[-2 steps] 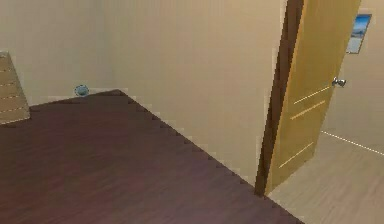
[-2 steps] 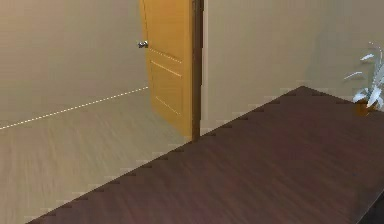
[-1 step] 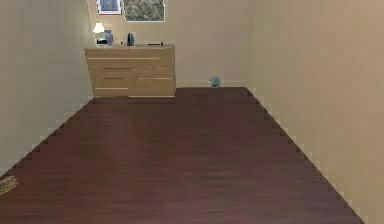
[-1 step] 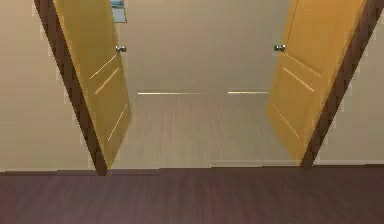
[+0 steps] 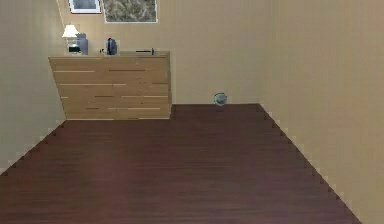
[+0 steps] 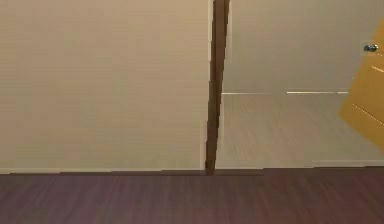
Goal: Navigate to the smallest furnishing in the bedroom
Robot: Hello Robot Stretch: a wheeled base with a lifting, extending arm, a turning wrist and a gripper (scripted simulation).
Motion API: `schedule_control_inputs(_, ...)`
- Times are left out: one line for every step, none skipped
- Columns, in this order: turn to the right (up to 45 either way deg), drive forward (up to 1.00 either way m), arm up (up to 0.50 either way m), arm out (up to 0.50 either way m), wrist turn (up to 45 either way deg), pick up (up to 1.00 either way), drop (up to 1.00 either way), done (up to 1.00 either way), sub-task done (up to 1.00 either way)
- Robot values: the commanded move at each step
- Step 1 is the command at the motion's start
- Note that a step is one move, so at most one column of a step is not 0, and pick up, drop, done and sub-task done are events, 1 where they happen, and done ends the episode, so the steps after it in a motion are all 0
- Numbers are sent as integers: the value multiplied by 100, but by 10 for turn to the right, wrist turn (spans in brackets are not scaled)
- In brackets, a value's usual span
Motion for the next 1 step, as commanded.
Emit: schedule_control_inputs(-300, 0, 0, 0, 0, 0, 0, 0, 0)
